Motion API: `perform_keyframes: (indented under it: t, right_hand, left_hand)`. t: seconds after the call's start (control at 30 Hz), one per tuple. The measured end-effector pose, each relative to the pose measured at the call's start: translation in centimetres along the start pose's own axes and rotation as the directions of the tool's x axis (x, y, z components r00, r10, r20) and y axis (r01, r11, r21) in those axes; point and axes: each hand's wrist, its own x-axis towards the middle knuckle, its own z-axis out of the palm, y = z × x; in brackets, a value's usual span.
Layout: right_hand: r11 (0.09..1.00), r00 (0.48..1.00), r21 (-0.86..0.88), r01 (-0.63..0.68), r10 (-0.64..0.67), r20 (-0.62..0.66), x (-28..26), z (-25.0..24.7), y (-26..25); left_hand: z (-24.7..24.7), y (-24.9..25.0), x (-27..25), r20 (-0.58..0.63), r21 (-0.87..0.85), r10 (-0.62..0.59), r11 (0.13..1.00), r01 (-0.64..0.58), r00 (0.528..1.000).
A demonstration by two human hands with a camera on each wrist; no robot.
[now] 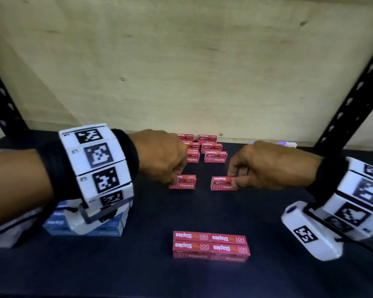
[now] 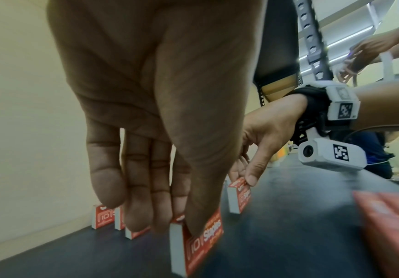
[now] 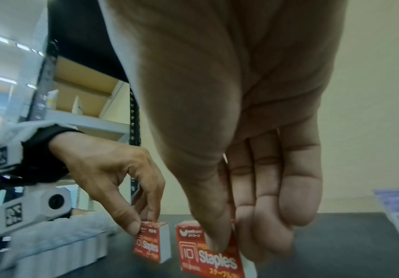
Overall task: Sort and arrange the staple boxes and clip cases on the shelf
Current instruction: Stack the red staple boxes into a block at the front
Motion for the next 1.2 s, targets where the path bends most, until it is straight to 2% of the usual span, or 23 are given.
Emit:
perform_keyframes:
  t: [0.2, 0.43, 0.8, 1.2]
  right_hand:
    - [0.998, 0.999, 0.052, 0.028, -0.03, 0.032, -4.5, 1.6, -2.0]
    - [0.994, 0.998, 0.104, 0.026, -0.032, 0.057, -7.4, 2.3, -3.1]
    - [0.983, 0.996, 0.184, -0.009, -0.007, 0.088, -8.1, 2.6, -3.3]
    - [0.99, 0.997, 0.135, 0.046, -0.053, 0.05, -7.1, 2.6, -4.4]
  left_hand:
    - [0.6, 2.1, -4.8, 0.024, 0.024, 0.056, 0.998, -0.057, 0.998]
    - [1.3, 3.3, -7.3, 0.026, -0.006, 0.07, 0.998, -0.07, 0.997]
    - [2.1, 3.0, -7.1, 0.036, -0.263, 0.068, 0.963, -0.056, 0.997]
    - [1.9, 4.5, -5.8, 0.006, -0.313, 0.141, 0.941, -0.132, 0.99]
